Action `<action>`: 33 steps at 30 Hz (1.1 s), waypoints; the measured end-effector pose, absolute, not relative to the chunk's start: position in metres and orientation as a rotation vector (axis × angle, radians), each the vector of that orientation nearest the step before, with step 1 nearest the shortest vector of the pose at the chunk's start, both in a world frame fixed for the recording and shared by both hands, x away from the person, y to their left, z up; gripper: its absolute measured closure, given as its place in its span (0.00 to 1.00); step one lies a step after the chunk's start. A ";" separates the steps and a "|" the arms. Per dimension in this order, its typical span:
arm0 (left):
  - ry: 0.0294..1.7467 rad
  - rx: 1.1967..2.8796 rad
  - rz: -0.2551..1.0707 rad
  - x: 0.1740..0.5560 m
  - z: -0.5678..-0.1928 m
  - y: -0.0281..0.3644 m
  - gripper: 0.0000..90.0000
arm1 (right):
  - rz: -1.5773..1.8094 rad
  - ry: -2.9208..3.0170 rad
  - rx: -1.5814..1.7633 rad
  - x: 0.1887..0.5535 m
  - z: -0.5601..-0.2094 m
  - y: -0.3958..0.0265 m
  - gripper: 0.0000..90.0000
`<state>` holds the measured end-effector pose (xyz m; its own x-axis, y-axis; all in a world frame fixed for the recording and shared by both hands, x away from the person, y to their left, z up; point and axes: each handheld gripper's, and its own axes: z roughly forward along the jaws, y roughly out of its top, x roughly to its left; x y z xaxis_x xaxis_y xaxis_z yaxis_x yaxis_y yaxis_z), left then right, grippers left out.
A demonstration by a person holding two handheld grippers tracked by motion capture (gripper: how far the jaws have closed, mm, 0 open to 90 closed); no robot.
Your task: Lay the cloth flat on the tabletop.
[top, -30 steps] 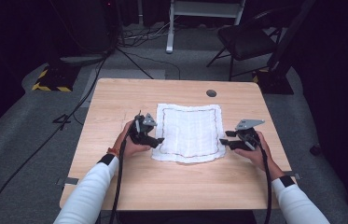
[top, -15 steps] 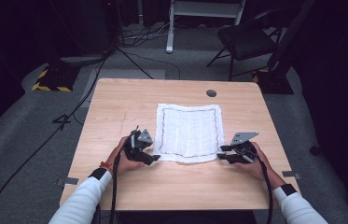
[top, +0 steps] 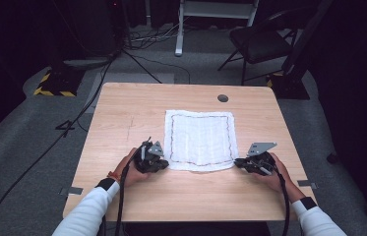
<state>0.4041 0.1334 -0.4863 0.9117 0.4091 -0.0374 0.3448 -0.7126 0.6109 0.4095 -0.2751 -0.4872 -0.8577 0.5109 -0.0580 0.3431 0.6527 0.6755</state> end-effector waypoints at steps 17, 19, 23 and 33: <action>0.472 2.407 0.085 0.363 -0.484 0.123 0.90 | 0.995 2.581 0.775 0.371 -0.484 -0.302 0.89; 0.489 2.387 0.093 0.359 -0.481 0.127 0.88 | 1.021 2.557 0.779 0.367 -0.481 -0.305 0.88; 0.541 2.340 0.132 0.354 -0.476 0.137 0.75 | 1.082 2.528 0.788 0.361 -0.475 -0.310 0.77; 0.742 2.267 0.290 0.364 -0.473 0.157 0.27 | 1.143 2.486 0.774 0.361 -0.467 -0.294 0.48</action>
<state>0.3641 0.1568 -0.4733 0.8089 0.5879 -0.0098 0.4252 -0.5734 0.7003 0.3614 -0.2938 -0.4675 -0.8110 0.5834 -0.0425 0.3476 0.5390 0.7672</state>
